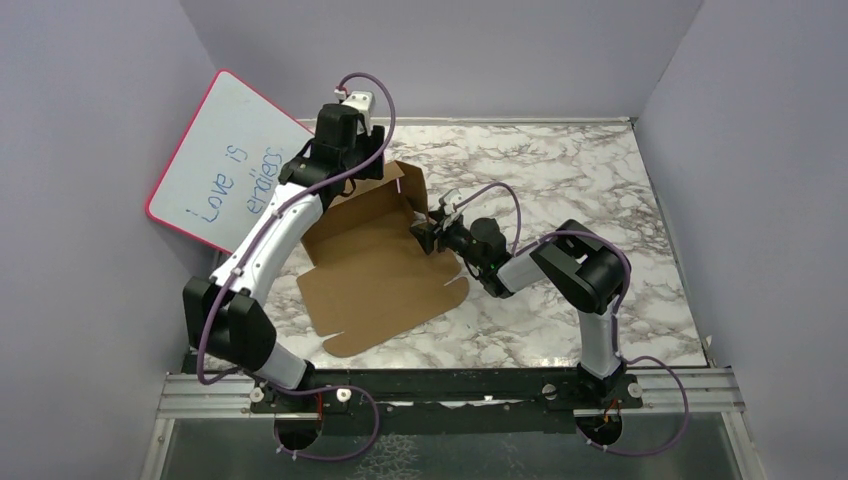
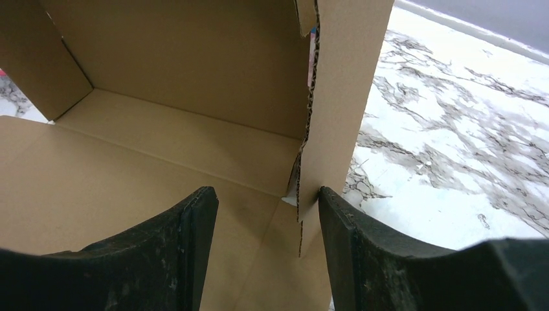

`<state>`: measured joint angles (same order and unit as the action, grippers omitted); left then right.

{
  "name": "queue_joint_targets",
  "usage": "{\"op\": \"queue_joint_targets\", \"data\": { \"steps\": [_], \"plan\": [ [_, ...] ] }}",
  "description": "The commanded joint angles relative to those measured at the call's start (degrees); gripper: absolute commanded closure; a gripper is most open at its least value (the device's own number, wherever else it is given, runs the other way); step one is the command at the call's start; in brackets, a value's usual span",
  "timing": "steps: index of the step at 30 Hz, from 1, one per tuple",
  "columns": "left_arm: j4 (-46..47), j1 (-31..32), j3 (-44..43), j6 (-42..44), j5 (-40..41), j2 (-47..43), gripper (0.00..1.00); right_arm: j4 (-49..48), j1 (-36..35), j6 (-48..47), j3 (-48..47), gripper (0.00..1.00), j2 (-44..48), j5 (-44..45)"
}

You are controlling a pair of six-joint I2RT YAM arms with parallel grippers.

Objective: Fold the paper box

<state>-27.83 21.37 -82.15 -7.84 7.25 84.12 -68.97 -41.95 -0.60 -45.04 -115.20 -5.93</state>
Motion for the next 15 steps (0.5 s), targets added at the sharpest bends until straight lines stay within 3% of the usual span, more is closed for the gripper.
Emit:
{"op": "queue_joint_targets", "data": {
  "steps": [1, 15],
  "plan": [
    [-0.11, -3.51, -4.48, 0.89, -10.57, 5.33, 0.38, -2.5, -0.4, -0.63, 0.53, 0.37, 0.13, -2.2],
    [1.19, -5.9, -4.39, 3.64, -19.18, 13.02, 0.32, -0.73, -0.41, -0.54, -0.15, 0.39, 0.26, -5.23]
  ]
}}
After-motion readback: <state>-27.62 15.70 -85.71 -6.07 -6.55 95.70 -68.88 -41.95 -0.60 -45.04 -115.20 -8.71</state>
